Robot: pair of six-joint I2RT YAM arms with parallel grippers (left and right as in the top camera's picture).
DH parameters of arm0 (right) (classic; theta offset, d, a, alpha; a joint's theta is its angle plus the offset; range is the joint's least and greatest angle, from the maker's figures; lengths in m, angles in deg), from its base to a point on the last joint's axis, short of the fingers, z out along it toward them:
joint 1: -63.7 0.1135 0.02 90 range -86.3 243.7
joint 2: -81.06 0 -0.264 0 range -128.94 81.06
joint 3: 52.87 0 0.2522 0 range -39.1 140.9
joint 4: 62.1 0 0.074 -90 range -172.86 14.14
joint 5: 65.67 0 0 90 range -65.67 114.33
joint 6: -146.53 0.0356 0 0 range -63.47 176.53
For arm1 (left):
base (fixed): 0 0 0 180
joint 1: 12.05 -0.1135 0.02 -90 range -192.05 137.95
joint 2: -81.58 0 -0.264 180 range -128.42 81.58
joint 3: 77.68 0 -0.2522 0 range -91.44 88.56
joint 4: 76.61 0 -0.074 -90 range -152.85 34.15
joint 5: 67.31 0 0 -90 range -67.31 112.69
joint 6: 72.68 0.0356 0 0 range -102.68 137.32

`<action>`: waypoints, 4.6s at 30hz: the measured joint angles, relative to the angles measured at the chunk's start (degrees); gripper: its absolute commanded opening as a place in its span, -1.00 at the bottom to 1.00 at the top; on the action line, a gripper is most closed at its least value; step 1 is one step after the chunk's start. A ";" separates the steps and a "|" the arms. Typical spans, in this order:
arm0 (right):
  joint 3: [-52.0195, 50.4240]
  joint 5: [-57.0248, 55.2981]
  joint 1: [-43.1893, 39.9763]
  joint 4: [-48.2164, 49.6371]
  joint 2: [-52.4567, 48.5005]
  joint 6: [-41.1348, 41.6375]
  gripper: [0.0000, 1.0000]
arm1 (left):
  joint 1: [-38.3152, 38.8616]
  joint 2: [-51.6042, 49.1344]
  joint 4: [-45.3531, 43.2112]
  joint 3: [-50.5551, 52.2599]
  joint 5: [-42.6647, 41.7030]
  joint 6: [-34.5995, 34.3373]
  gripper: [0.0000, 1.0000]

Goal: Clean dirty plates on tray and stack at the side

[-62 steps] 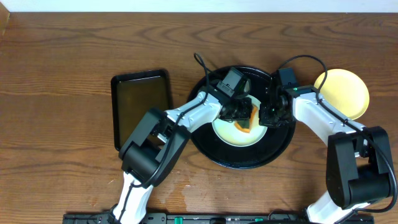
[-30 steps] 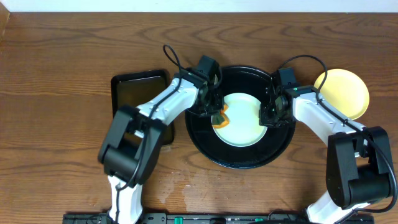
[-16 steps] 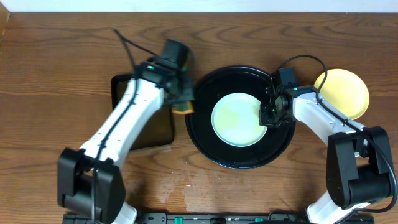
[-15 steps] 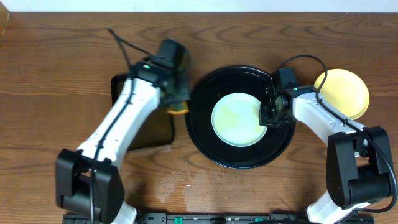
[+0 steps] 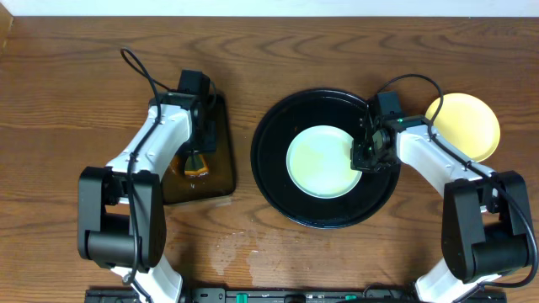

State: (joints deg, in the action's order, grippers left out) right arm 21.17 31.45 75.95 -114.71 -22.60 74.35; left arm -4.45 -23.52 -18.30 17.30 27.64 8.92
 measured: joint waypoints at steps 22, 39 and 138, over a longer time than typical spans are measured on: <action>0.00 -0.09 -0.02 0.50 0.00 -1.95 -0.98 | 18.84 -4.50 -10.95 -4.28 -27.74 -3.15 -0.14; 0.00 6.54 -2.64 0.20 -0.46 -9.11 -0.97 | 16.85 -13.88 -15.06 -4.61 -38.82 -6.54 -0.85; 19.30 -8.20 36.09 29.40 3.98 -33.46 -0.98 | -29.79 24.22 16.96 -6.49 -34.32 -0.11 0.21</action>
State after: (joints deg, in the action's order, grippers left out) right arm 40.47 23.25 112.03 -85.32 -18.62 40.89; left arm -34.24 0.70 -1.34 10.81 -6.67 8.81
